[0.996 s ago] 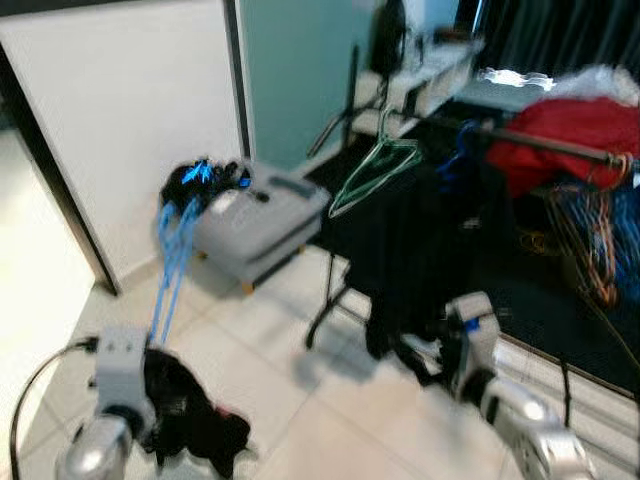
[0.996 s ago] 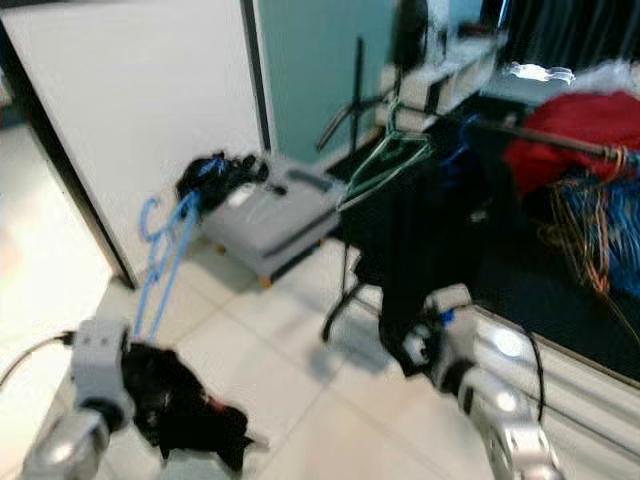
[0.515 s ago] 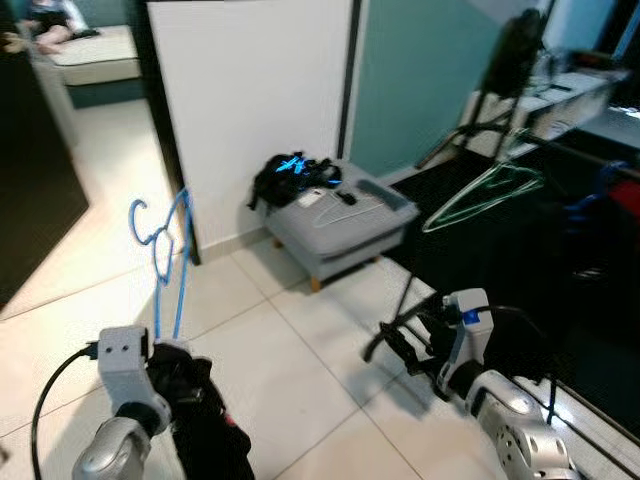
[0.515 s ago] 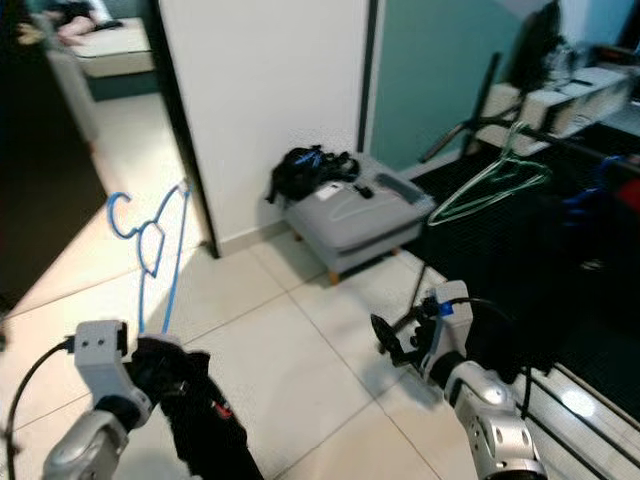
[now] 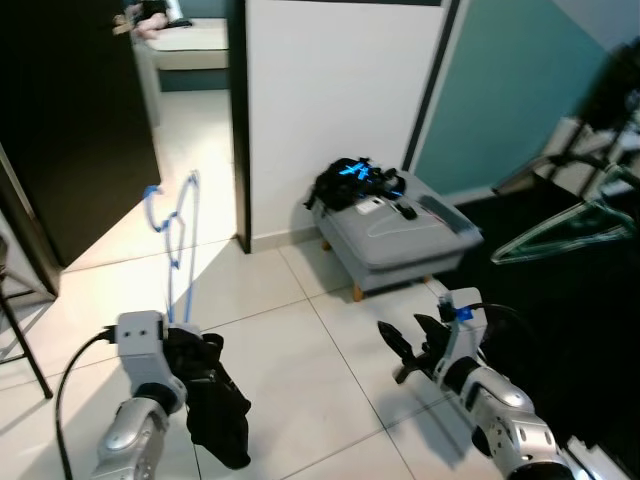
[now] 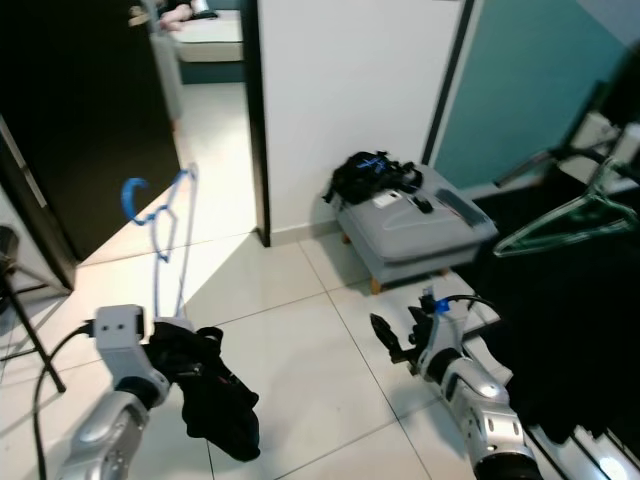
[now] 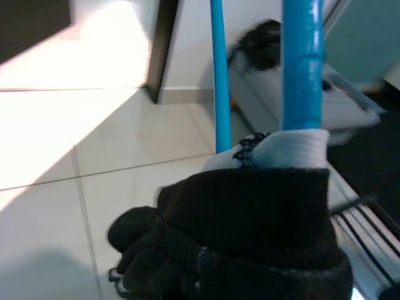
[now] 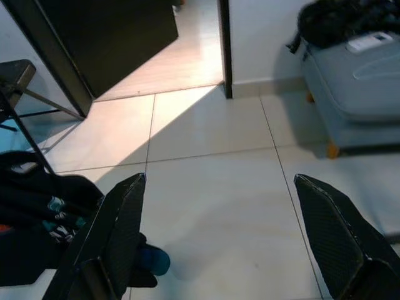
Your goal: Hang hanger
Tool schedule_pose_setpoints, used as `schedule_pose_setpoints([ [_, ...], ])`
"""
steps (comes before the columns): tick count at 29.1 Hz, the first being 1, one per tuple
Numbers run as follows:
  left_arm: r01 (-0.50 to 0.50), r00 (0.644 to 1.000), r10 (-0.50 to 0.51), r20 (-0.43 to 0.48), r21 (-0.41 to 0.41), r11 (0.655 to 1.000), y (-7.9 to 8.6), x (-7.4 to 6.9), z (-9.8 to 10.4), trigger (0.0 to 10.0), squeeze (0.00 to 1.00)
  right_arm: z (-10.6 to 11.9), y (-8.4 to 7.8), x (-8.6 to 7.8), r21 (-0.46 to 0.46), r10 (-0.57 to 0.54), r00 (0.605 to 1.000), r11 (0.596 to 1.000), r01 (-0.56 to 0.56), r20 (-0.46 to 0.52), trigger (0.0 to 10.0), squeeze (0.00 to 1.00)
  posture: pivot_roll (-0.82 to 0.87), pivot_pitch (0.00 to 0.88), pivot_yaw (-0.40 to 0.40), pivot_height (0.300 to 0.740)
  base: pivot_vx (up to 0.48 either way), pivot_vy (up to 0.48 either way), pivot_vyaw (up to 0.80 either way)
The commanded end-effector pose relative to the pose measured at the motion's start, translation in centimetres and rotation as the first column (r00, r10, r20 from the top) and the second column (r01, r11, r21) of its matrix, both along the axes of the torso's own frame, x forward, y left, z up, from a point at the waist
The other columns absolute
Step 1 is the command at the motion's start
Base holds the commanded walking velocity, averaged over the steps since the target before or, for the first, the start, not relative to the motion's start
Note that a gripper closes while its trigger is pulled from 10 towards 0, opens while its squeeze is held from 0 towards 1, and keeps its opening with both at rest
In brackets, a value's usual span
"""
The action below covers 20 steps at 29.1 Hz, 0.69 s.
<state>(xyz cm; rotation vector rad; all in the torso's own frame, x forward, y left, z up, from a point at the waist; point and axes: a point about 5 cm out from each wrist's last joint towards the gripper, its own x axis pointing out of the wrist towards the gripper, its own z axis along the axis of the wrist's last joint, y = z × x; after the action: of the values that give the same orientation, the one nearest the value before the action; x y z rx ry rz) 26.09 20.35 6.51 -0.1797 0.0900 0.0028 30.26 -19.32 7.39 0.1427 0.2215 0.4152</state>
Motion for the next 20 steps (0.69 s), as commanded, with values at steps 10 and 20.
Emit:
schedule_pose_setpoints([
  [10, 0.021, 0.999, -0.021, 0.036, -0.005, 1.0, -0.3, 0.6, 0.3, 10.0, 0.0, -0.1, 0.8, 0.4, 0.012, 0.026, 1.0, 1.0, -0.026, 0.006, 10.0, 0.0, 0.17, 0.0, -0.117, 0.735, 0.0, 0.0, 0.64],
  [20, 0.073, 0.997, -0.073, 0.01, -0.023, 0.997, -0.1, 0.8, -0.4, 10.0, 0.0, 0.0, 1.5, 0.8, 0.058, -0.007, 0.999, 0.998, 0.005, 0.038, 10.0, 0.0, 0.16, 0.0, -0.065, 0.735, 0.0, 0.0, 0.64],
])
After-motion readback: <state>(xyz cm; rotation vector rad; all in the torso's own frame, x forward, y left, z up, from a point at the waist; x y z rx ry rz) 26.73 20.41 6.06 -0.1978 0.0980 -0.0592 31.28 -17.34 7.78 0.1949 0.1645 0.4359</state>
